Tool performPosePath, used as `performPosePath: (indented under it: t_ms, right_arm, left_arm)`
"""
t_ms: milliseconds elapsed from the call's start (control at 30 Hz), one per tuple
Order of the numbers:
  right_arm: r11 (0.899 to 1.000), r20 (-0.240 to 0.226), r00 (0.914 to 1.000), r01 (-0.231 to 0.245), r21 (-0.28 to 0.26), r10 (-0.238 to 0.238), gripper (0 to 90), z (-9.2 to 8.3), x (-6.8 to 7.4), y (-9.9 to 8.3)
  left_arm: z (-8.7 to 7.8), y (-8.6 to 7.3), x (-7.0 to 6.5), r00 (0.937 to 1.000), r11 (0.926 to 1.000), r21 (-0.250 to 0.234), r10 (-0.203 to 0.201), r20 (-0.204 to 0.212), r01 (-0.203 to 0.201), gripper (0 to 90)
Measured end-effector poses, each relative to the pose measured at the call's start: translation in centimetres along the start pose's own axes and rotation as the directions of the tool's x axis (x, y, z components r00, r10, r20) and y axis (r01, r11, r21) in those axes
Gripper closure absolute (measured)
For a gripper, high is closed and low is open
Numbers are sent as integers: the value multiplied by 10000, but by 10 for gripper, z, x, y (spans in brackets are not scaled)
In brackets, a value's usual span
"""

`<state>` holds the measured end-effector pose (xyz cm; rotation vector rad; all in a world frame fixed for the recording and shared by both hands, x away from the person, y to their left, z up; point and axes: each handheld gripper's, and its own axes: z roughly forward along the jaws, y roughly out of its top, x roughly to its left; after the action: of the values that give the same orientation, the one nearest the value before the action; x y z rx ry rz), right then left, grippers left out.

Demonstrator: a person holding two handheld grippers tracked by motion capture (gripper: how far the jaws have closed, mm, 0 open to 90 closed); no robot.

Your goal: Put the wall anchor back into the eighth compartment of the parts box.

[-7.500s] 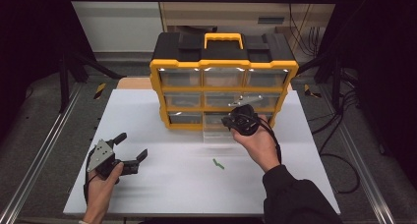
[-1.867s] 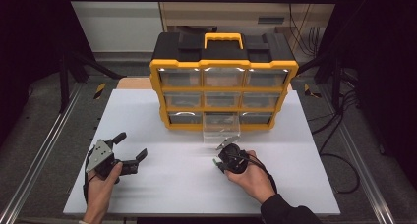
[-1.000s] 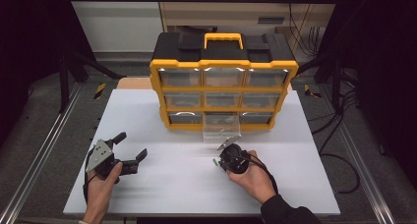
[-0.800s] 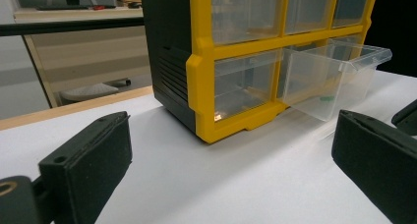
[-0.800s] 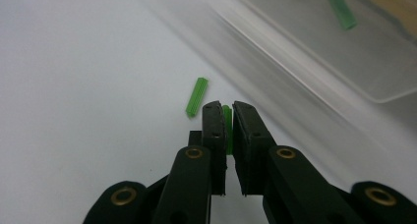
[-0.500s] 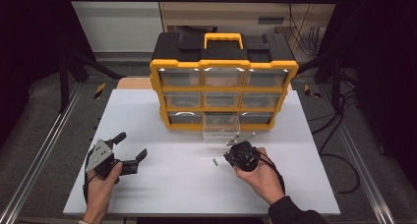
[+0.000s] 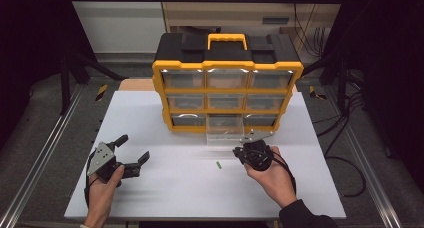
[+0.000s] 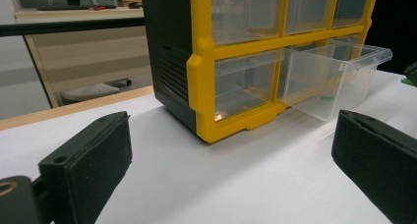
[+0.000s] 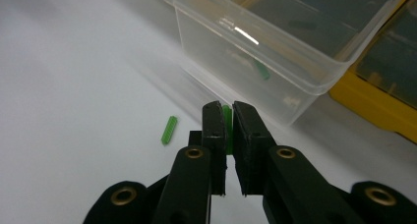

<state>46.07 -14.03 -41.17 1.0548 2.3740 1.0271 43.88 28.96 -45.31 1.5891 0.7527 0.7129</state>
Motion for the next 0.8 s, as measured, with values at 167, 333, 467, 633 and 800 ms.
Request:
performPosePath:
  t_ms: [167,333,467,633,800]
  right_arm:
    - [9993,4,9999,-123,-364,123,841,-7,-1,5]
    - [9970,18,9999,-126,-758,128,841,-14,-2,12]
    - [9951,59,9998,-201,-971,207,841,-19,-2,17]
    - [9899,-25,9994,-358,-1371,358,841,-25,-5,25]
    - [9866,33,9992,-391,-1583,401,841,-28,-7,31]
  left_arm:
    - [0,0,0,10000,10000,-3,0,-3,0,12]
    - [0,0,0,10000,10000,2,1,-1,-1,12]
    - [0,0,0,10000,10000,7,3,6,-3,12]
    - [0,0,0,10000,10000,0,6,-5,-6,12]
    - [0,0,0,10000,10000,-2,4,-1,-4,12]
